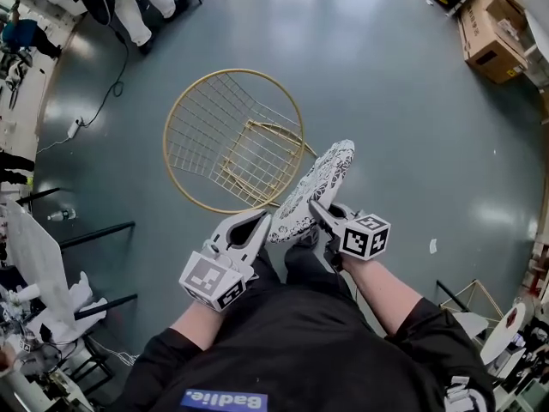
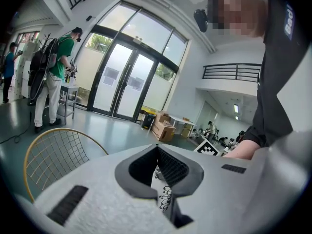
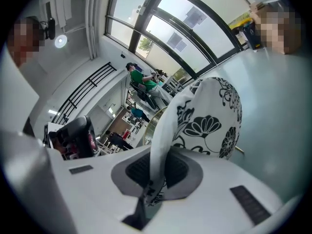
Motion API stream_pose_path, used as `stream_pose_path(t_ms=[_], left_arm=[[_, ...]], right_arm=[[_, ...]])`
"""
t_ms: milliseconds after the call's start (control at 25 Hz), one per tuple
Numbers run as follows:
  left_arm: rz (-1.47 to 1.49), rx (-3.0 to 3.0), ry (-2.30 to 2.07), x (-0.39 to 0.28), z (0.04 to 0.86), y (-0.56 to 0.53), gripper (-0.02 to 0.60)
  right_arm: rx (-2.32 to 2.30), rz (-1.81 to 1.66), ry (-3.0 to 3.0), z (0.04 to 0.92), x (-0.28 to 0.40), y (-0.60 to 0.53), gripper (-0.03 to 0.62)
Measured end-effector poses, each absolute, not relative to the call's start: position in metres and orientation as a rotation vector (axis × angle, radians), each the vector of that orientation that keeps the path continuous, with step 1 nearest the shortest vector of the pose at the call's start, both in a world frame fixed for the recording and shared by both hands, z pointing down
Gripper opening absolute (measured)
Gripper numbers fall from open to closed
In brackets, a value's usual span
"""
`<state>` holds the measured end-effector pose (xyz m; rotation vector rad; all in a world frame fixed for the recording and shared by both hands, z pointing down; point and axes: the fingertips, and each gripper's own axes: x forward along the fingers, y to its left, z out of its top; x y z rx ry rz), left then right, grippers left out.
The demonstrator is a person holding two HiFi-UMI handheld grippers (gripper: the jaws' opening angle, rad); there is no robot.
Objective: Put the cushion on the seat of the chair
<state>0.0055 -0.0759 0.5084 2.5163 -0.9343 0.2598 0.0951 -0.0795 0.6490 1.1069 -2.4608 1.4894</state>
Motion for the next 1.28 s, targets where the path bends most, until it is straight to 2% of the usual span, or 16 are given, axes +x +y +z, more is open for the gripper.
stream_pose_path(t_ms=[320,600,880,1080,1280], left_arm=[[0.245,2.465,-0.867,-0.003,0.551,-0.102,0.017],[0.236,2.409,-0.866,-0.036,0.578,-0.127,0.018],[0.22,2.382,-0.868,-0.068,0.579,-0.13,0.017],[0.204,2.337,-0.892,-0.113,0.601,-0.15,0.018],[0.224,2.324,-0.933,-0.119,0.621,-0.159,0.017]], right_arm=[[1.14,1.535,-2.349,0.712,0.078,-0.108,0.037],[1.121,1.53,-2.311,0.749,0.044,-0.151,0.038],[1.037,1.523,-2.361,0.751,-0.018,-0.182,0.038],[0.975,1.53,-2.353,0.779,-0.084,-0.214,0.038],[0.96,1.542,-2.338,0.801,-0.094,-0.231,0.038]])
